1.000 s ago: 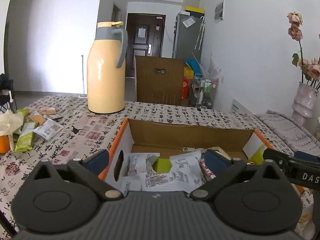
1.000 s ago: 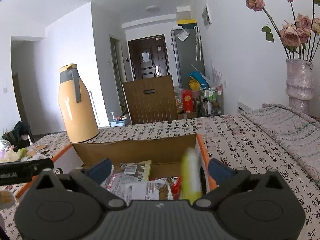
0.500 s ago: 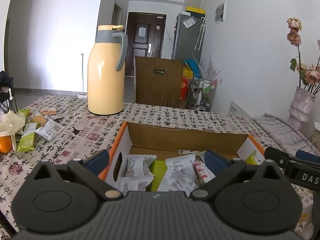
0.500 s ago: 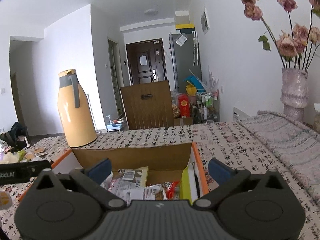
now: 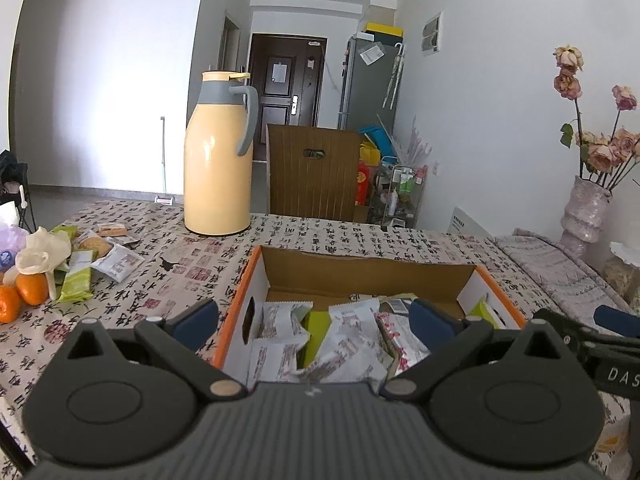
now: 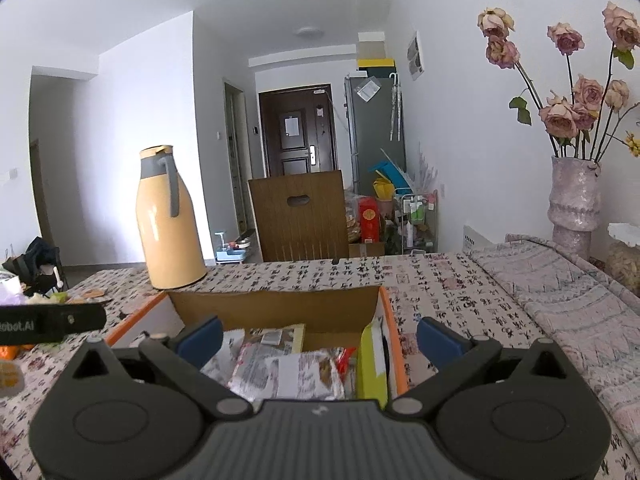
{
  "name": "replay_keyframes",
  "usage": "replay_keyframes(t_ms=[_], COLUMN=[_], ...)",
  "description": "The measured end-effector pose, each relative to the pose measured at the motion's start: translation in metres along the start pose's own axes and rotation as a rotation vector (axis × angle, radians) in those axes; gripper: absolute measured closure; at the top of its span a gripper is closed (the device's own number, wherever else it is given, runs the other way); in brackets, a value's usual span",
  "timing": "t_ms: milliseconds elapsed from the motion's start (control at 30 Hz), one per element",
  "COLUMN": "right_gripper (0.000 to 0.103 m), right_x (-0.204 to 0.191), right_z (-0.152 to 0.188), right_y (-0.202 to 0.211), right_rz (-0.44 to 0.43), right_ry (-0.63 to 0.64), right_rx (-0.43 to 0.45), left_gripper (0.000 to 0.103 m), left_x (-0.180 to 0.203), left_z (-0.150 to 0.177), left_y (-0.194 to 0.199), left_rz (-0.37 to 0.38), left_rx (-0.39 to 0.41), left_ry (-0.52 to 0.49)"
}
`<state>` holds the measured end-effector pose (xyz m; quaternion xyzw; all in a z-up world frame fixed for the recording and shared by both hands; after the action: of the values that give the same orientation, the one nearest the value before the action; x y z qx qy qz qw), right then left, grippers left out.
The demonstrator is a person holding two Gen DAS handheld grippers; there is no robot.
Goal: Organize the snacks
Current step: 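Withdraw both tools from the box toward the remaining snacks, then grasp a white sachet with the right tool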
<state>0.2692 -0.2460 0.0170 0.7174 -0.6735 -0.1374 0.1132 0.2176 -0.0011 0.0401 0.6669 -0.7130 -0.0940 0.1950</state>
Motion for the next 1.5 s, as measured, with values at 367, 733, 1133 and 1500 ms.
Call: replay_keyframes(t_ms=[367, 733, 1133, 1500], right_gripper=[0.0, 0.0, 0.0, 0.004], right_x=[-0.002, 0.007, 0.009, -0.007], right_z=[0.03, 0.067, 0.09, 0.093], right_y=[0.033, 0.042, 0.024, -0.012], right_rz=[-0.01, -0.012, -0.021, -0.004], right_ry=[0.021, 0.015, 0.03, 0.106], right_rx=[-0.052, -0.147, -0.268, -0.366], left_gripper=[0.0, 0.0, 0.0, 0.0], left_x=[-0.006, -0.018, -0.029, -0.035], left_z=[0.023, 0.061, 0.093, 0.099], left_y=[0.026, 0.031, 0.014, 0.008], left_rz=[0.018, 0.027, 0.008, 0.014], left_rx=[-0.032, -0.107, -0.153, -0.178], left_ry=[0.004, 0.002, 0.0, 0.033])
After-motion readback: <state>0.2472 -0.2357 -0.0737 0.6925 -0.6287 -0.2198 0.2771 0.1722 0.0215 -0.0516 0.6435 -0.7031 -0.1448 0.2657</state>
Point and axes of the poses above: each gripper's, at about its wrist camera, not at the fingertips, and y roughly against the way its jaws point, x to its right, z to its underside, the point moved 2 cm from there along -y, roughly the way its jaws point, and after that the axes turned 8 degrees about z, right-handed, at the moved point
